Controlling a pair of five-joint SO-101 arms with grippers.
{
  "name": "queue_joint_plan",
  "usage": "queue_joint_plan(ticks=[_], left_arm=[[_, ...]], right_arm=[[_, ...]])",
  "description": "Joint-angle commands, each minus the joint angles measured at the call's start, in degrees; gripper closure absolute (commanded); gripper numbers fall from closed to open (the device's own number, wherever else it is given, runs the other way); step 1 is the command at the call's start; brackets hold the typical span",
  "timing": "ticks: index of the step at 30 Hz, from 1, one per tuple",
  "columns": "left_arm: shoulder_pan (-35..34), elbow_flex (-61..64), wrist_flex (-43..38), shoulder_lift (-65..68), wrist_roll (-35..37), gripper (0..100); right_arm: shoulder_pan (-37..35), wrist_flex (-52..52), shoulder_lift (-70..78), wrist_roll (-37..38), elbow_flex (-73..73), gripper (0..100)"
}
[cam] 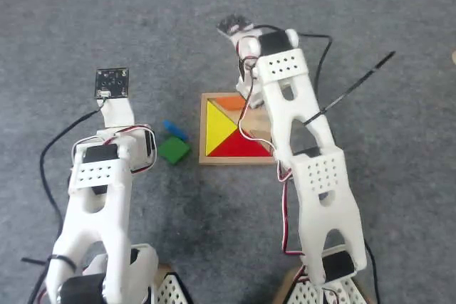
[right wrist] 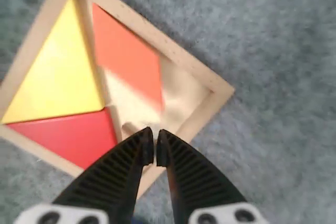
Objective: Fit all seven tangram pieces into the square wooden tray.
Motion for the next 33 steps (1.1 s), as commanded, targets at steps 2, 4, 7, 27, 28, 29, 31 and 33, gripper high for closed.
queue_joint_plan(ticks=[2, 4, 7, 27, 28, 29, 31, 33], left_arm=[[0.35, -0.40, -0.97, -0.18, -0.79, 87], [0.35, -0.40, -0.97, -0.18, -0.79, 87], [0.35, -0.40, -0.97, -0.18, -0.79, 87], [0.35, -0.40, -1.05, -0.18, -0.79, 87], [0.35, -0.40, -1.05, -0.18, -0.79, 87], [0.35, -0.40, -1.05, -0.18, -0.79, 87], [0.35, -0.40, -1.05, -0.18, -0.79, 87], [0.35, -0.40, -1.05, -0.18, -0.79, 87]], right_arm=[[-2.59, 2.33, -12.62, -0.70, 7.21, 99.1], [-3.74, 2.15, -16.22, -0.35, 11.34, 99.1], [-4.44, -3.03, -18.33, -0.18, 17.23, 99.1], [-3.38, -26.33, -6.46, 11.25, 26.90, 81.0], [-3.47, -26.15, -6.02, 11.25, 26.81, 81.0], [-3.47, -26.07, -5.49, 11.34, 26.81, 81.1], [-3.47, -26.42, -3.82, 11.34, 26.81, 81.1], [-3.47, -26.77, -2.68, 11.34, 26.73, 81.1]])
